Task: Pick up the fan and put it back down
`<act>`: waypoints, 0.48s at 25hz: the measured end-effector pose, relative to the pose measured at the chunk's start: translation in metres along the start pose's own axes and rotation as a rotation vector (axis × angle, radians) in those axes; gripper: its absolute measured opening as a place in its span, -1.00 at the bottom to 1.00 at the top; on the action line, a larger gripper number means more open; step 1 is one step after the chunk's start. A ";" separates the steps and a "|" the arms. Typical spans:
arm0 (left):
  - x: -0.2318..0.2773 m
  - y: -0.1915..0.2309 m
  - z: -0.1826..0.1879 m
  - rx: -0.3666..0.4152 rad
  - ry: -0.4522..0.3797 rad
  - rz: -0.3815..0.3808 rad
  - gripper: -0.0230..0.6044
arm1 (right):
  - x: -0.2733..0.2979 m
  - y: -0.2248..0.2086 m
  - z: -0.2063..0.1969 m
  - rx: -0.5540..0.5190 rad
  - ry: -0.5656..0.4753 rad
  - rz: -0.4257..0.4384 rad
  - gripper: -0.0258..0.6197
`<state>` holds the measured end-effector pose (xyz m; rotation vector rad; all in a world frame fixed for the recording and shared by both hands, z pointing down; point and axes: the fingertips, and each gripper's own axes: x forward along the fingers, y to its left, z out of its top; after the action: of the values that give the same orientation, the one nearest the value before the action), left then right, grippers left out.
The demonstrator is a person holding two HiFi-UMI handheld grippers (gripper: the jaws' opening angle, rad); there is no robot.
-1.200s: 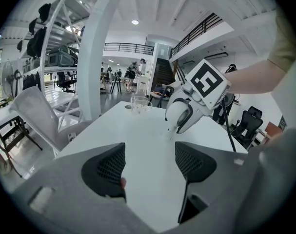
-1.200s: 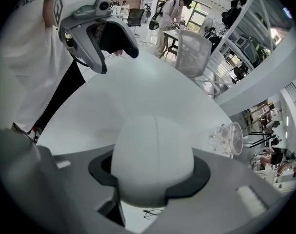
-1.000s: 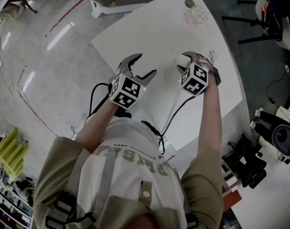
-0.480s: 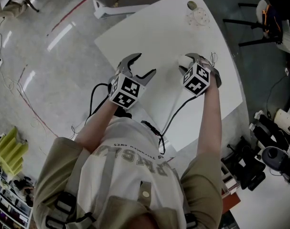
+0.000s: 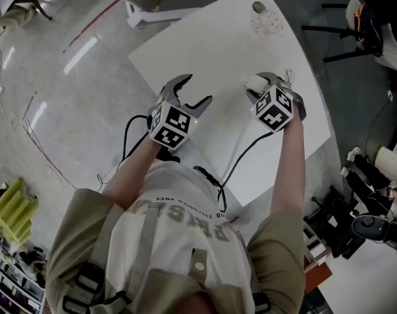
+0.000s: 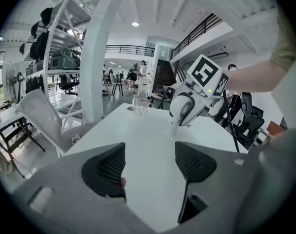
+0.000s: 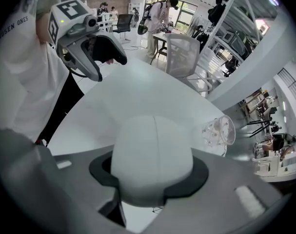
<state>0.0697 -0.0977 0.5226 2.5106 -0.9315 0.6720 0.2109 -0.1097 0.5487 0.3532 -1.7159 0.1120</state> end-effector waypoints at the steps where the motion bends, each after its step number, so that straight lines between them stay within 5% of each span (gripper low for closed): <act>1: 0.000 -0.002 0.000 0.002 -0.001 -0.003 0.13 | -0.004 0.000 0.001 0.000 -0.003 0.000 -0.27; 12: -0.008 -0.017 0.001 0.026 -0.015 -0.017 0.13 | -0.057 0.004 0.008 -0.011 -0.037 -0.021 -0.26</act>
<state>0.0763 -0.0817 0.5140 2.5471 -0.9111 0.6657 0.2100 -0.0988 0.4917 0.3667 -1.7485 0.0814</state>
